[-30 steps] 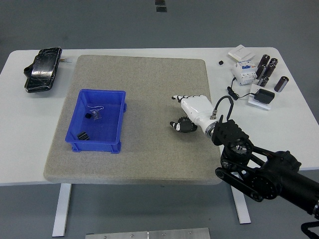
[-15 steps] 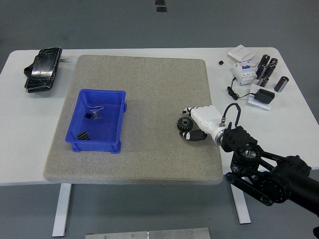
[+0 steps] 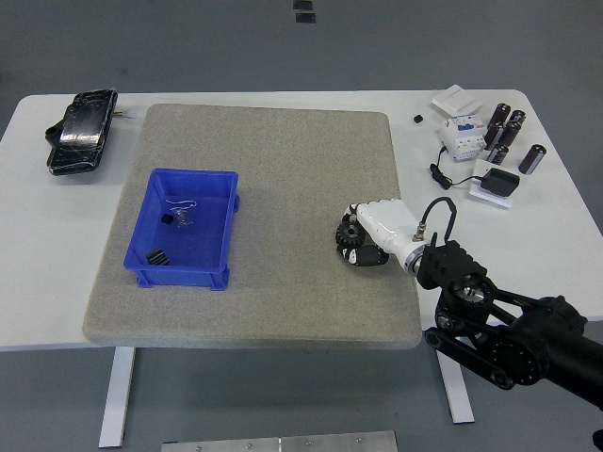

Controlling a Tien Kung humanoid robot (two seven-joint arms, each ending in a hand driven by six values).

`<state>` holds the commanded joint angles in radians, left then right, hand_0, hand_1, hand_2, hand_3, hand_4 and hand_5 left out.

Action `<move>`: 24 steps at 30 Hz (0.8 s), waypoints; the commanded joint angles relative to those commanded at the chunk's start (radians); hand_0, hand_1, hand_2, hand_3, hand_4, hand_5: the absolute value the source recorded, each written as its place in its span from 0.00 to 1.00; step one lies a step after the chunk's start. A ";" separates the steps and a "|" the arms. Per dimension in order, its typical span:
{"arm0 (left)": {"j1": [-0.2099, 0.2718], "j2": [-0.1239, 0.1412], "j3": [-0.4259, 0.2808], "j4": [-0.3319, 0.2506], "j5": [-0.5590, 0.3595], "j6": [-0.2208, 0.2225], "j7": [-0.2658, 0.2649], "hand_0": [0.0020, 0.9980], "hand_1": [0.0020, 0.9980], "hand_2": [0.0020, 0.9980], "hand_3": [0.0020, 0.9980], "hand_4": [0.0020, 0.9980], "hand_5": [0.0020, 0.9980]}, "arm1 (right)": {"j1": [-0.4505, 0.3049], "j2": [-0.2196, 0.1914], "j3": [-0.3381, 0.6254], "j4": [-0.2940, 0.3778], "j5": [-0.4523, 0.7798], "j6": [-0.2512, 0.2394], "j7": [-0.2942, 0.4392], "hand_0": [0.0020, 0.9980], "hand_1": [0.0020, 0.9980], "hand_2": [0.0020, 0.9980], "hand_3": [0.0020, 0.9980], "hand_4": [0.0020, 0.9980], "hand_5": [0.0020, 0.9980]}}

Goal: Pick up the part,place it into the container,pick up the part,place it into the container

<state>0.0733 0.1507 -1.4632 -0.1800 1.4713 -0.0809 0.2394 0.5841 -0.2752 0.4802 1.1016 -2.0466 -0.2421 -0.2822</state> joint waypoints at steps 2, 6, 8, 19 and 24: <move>-0.001 0.000 0.000 0.000 -0.001 0.000 -0.002 0.68 0.65 0.62 0.61 0.69 0.63 | 0.002 -0.001 -0.001 0.000 -0.002 -0.004 0.002 0.40 0.44 0.39 0.54 0.55 0.18; -0.001 -0.001 -0.001 0.000 -0.001 0.001 -0.003 0.68 0.65 0.62 0.61 0.69 0.63 | 0.017 0.002 0.002 0.005 -0.006 -0.017 0.007 0.40 0.44 0.39 0.54 0.55 0.18; -0.001 -0.001 -0.001 0.000 -0.001 0.001 -0.003 0.67 0.65 0.62 0.61 0.68 0.62 | 0.028 0.007 0.005 0.009 -0.007 -0.024 0.009 0.39 0.44 0.38 0.52 0.54 0.17; -0.001 -0.004 -0.007 0.000 0.006 0.000 0.001 0.67 0.65 0.62 0.61 0.69 0.62 | 0.112 0.148 -0.031 0.072 0.143 -0.105 0.051 0.40 0.44 0.38 0.52 0.53 0.16; -0.001 -0.004 -0.008 0.000 0.007 0.000 0.004 0.67 0.65 0.62 0.61 0.69 0.62 | 0.116 0.200 -0.071 0.101 0.244 -0.140 0.074 0.40 0.45 0.38 0.52 0.52 0.14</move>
<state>0.0727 0.1469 -1.4713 -0.1800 1.4785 -0.0811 0.2431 0.7000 -0.0750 0.4091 1.2029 -1.8023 -0.3818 -0.2083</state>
